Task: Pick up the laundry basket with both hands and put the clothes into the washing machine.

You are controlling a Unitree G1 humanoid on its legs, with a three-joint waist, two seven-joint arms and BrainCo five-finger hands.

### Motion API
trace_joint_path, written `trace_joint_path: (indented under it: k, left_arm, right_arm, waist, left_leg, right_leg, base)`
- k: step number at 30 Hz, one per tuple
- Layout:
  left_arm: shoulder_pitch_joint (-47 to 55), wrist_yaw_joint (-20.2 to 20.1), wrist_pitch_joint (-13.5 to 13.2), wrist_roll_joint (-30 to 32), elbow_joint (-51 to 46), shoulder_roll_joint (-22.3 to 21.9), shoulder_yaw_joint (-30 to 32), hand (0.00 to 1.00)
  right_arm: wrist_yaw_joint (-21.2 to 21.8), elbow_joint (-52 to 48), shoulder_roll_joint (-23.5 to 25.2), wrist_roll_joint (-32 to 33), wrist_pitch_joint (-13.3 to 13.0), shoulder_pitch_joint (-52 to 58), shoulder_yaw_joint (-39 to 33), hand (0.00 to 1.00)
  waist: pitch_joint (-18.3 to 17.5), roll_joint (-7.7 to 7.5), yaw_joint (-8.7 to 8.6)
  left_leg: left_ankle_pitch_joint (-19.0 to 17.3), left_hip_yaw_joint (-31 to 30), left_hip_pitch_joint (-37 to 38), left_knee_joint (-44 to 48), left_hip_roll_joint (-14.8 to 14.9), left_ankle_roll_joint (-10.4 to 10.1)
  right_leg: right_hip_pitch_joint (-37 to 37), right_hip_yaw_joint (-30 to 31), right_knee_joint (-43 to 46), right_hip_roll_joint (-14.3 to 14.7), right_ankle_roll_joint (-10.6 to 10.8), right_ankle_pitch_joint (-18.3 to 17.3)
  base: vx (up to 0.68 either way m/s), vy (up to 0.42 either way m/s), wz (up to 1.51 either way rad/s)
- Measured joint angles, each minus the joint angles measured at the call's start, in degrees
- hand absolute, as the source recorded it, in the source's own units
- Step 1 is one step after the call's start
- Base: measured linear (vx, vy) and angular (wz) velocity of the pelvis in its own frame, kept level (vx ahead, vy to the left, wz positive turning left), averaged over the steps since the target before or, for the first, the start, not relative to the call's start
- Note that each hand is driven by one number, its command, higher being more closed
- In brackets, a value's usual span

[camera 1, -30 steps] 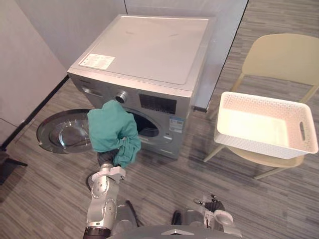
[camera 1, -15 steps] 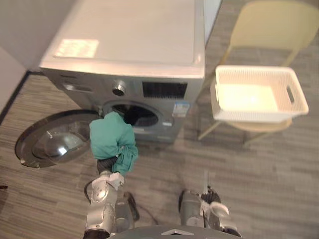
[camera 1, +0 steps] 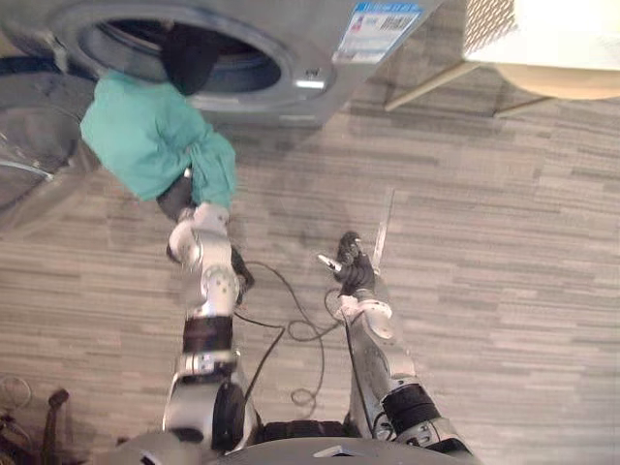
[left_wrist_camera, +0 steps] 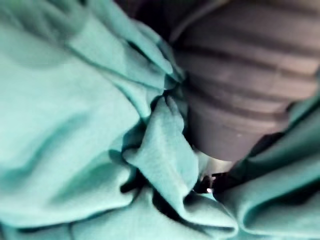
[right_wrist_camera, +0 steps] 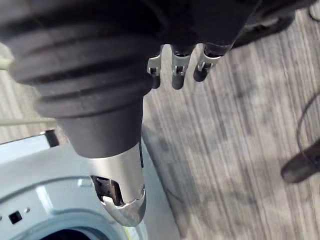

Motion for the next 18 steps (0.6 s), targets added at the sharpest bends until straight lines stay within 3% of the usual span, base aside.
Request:
trace_joint_path:
  k: [2, 5, 12, 18]
  left_arm:
    - [-7.0, 1.2, 0.1, -2.5, 4.2, 3.3, 0.0, 1.0]
    - [-14.6, 1.8, 0.1, -6.8, 7.9, 7.9, 0.0, 1.0]
    - [-23.6, 1.7, 0.2, -10.9, 9.3, 16.0, -1.1, 1.0]
    - [-32.0, 2.0, 0.3, -10.9, 6.8, 22.2, -7.5, 1.0]
  right_arm:
    - [2.2, -0.3, 0.0, 5.5, -1.3, 0.2, 2.2, 0.0]
    - [4.7, -1.3, -0.5, 8.9, -2.5, 1.3, 3.4, 0.0]
    - [6.4, -3.2, -0.9, 9.4, -2.7, 1.8, 3.7, 0.0]
    - [8.5, -6.3, -0.6, 11.7, -2.6, 2.8, 3.0, 0.0]
  waist:
    - [1.0, -1.58, -0.8]
    - [1.3, -1.98, -2.05]
    - [1.6, -2.53, -2.89]
    - [1.6, -2.65, -3.31]
  left_leg:
    - [0.0, -0.8, -2.8, 1.4, 0.3, 0.0]
    - [-0.4, -2.4, -7.5, 4.2, 1.1, 0.6]
    - [0.0, -3.1, -14.2, 6.0, 2.3, 1.2]
    - [2.0, -2.7, -17.6, 3.6, 2.3, 1.6]
  right_leg:
    - [-2.7, -0.1, 2.0, 0.0, -0.1, -0.2]
    - [-6.4, -0.3, 4.3, 0.2, -0.1, -0.2]
    - [-11.5, -0.3, 3.4, 1.1, -0.4, -0.1]
    - [-13.9, -1.2, -0.5, 1.7, -0.8, 3.0]
  base:
    - [-0.01, -0.013, 0.08]
    - [-0.03, -0.042, 0.04]
    - [-0.06, -0.039, -0.07]
    - [0.01, 0.025, -0.07]
